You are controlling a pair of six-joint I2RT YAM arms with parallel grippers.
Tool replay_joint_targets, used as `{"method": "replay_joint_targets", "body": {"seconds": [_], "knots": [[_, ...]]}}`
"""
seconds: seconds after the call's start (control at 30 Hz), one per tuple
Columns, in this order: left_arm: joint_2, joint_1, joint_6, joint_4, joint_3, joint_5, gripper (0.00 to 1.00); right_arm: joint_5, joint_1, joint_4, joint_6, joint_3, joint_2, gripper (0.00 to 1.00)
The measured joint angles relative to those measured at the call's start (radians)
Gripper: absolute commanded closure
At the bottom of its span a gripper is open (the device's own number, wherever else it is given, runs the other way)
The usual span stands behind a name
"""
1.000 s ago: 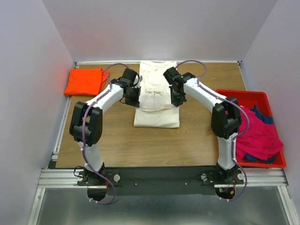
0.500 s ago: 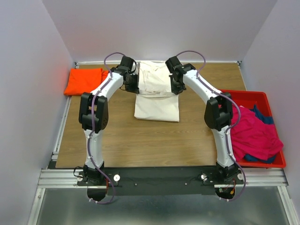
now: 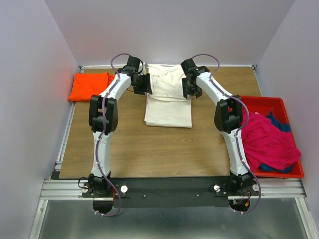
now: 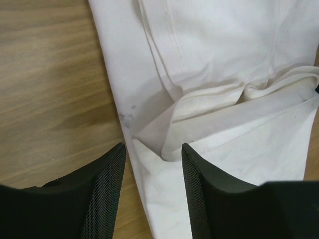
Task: Fold and stack the t-shirts
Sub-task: Fold the tshirt
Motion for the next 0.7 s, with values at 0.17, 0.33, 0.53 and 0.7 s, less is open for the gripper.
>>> {"method": "replay_joint_targets", "body": {"seconds": [0.17, 0.33, 0.53, 0.7], "knots": [[-0.01, 0.027, -0.005, 0.019, 0.024, 0.001, 0.39, -0.01, -0.016, 0.0, -0.004, 0.028, 0.003, 0.3], [-0.066, 0.039, -0.001, 0.054, -0.074, 0.003, 0.39, -0.018, -0.024, 0.002, 0.008, -0.016, -0.026, 0.3], [-0.154, 0.037, 0.004, 0.098, -0.233, 0.043, 0.39, -0.046, -0.024, 0.006, 0.031, -0.12, -0.098, 0.3], [-0.222, 0.032, 0.01, 0.138, -0.359, 0.064, 0.39, -0.1, -0.023, 0.031, 0.041, -0.183, -0.161, 0.3]]}}
